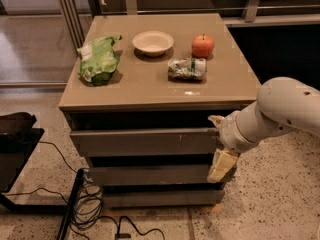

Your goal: Open top drawer

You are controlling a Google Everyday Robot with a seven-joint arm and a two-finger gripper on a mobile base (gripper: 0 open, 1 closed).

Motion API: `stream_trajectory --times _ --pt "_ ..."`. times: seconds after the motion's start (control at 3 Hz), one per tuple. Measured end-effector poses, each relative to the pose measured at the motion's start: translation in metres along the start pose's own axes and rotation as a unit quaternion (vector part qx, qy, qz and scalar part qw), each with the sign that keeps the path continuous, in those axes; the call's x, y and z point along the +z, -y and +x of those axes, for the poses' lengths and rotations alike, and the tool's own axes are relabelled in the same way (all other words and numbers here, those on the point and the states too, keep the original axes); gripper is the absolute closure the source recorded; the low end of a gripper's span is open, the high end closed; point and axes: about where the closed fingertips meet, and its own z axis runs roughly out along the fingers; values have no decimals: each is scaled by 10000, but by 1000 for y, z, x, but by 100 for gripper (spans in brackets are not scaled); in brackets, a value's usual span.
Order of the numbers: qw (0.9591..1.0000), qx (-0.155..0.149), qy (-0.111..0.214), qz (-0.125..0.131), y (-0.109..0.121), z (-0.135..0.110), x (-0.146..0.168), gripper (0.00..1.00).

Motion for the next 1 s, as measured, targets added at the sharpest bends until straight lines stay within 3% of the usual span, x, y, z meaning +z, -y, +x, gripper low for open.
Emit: stream_trajectory --times 0.67,1.0 --pt "9997 -80 84 233 32 7 8 0" --pt "9997 -73 180 179 36 10 17 0"
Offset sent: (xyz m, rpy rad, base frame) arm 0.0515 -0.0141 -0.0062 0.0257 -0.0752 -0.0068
